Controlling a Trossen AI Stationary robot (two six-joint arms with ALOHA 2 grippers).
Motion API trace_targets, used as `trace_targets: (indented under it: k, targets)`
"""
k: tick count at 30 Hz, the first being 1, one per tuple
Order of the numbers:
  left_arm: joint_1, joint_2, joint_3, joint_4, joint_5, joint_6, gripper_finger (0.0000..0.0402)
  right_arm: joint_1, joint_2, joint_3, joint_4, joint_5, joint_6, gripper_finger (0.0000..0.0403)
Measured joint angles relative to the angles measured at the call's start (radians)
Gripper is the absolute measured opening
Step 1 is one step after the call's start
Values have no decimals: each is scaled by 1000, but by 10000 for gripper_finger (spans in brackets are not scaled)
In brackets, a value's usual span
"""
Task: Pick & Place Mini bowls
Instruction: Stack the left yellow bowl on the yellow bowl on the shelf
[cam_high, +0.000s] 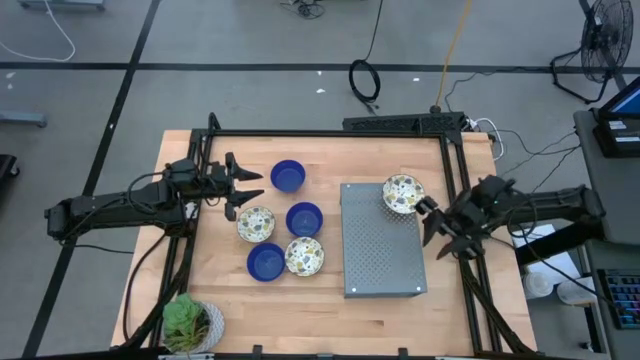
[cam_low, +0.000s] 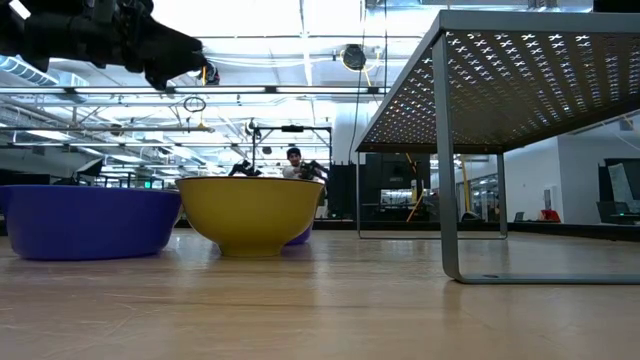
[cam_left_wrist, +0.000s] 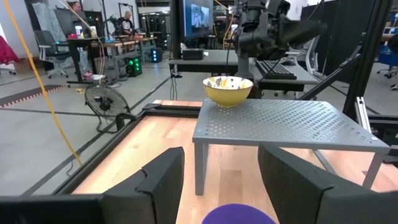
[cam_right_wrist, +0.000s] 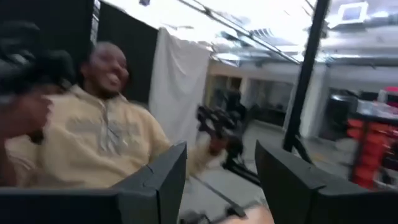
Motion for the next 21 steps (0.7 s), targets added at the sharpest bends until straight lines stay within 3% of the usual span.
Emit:
trace_targets:
  k: [10, 21]
  targets:
    - [0, 3, 0, -13, 15, 7, 209, 16, 26, 0, -49, 1, -86, 180]
    - [-55, 105, 0, 56, 47, 30, 209, 23, 60, 0, -51, 2, -99, 180]
